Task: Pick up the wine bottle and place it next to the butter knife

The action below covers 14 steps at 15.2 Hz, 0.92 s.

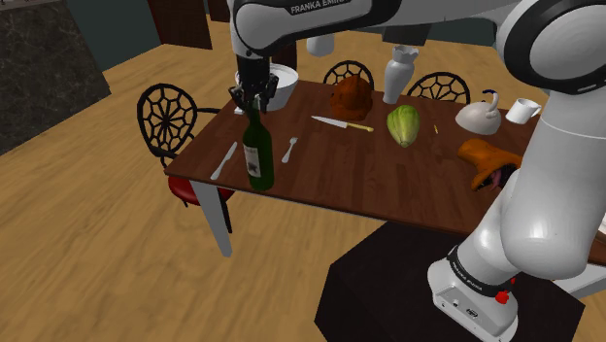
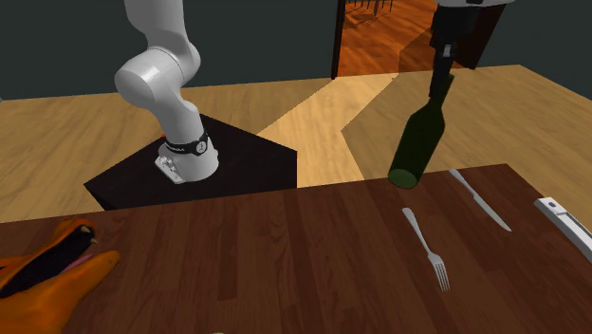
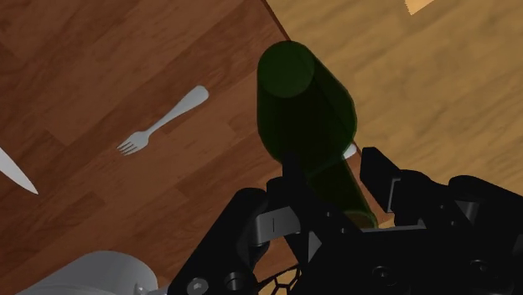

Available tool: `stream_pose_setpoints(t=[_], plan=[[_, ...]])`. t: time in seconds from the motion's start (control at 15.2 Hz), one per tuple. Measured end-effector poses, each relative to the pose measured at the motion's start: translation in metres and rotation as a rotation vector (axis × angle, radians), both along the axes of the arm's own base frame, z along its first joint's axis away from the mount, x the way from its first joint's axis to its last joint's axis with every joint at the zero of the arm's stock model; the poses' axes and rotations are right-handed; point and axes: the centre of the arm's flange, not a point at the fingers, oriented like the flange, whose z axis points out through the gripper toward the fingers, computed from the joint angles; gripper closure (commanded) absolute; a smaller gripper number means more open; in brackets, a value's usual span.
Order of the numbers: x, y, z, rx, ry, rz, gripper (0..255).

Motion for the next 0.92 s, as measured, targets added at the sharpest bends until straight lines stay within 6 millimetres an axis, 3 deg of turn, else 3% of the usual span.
stream_pose_setpoints(t=[0.4, 0.46, 0.92], plan=[[-0.0003, 0.0004, -0.0024, 0.000, 0.000, 0.000, 255], [-0.0003, 0.0004, -0.0023, 0.000, 0.000, 0.000, 0], [0.0005, 0.0001, 0.0041, 0.001, -0.001, 0.000, 0]])
